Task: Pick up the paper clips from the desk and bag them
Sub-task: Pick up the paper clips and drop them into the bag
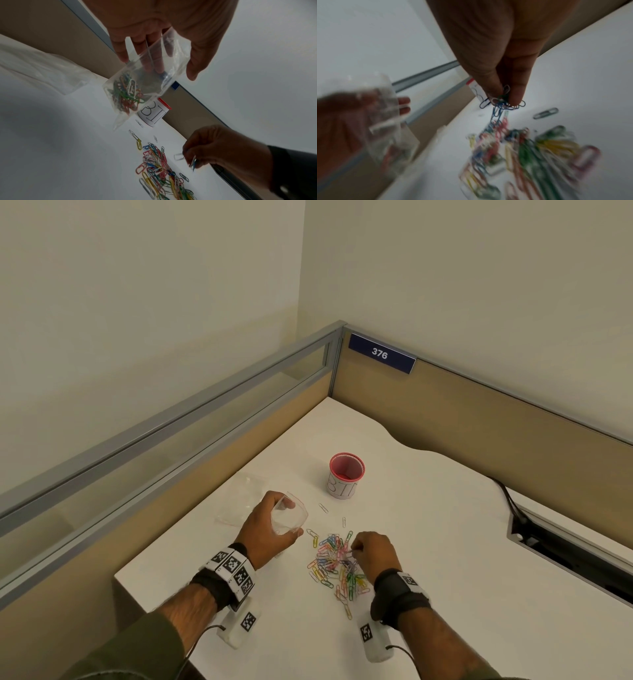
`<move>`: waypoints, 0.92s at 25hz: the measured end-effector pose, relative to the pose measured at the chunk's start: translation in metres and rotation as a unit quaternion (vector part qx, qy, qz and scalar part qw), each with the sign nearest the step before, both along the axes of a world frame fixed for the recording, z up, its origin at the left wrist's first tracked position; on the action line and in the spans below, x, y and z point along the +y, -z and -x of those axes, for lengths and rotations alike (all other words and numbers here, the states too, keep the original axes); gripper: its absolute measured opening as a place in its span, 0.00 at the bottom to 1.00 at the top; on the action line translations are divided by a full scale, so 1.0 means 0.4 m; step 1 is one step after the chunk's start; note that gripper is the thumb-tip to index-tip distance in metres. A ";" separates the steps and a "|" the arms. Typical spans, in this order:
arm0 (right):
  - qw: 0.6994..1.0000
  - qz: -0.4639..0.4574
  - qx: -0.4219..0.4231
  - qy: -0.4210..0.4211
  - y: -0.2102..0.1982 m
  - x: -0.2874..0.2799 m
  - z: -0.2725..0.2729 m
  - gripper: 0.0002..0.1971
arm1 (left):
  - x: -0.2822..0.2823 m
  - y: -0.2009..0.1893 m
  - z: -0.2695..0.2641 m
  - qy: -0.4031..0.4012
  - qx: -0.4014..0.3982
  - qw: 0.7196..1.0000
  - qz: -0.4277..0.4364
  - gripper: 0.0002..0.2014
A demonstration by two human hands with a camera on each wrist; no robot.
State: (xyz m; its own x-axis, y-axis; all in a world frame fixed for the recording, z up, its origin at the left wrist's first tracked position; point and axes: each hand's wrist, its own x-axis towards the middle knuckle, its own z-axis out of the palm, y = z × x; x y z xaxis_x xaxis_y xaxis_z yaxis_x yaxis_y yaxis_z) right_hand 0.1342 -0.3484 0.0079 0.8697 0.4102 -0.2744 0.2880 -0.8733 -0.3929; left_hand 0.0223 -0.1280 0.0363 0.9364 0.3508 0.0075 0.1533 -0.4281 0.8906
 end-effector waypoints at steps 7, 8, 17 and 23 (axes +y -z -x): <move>0.953 -0.293 -0.001 0.072 -0.207 0.040 -0.021 0.03 | -0.021 -0.005 -0.025 0.013 0.000 1.000 -0.002 0.26; 0.945 -0.322 -0.001 0.065 -0.236 0.059 -0.017 0.03 | -0.026 -0.006 -0.028 0.015 0.000 1.000 -0.002 0.27; 0.975 -0.164 -0.113 -0.100 -0.278 0.199 0.037 0.06 | -0.057 -0.014 -0.055 0.022 0.002 1.000 -0.007 0.28; 0.961 -0.247 -0.083 -0.097 -0.292 0.168 0.039 0.07 | -0.053 -0.001 -0.056 0.026 -0.018 0.999 -0.001 0.27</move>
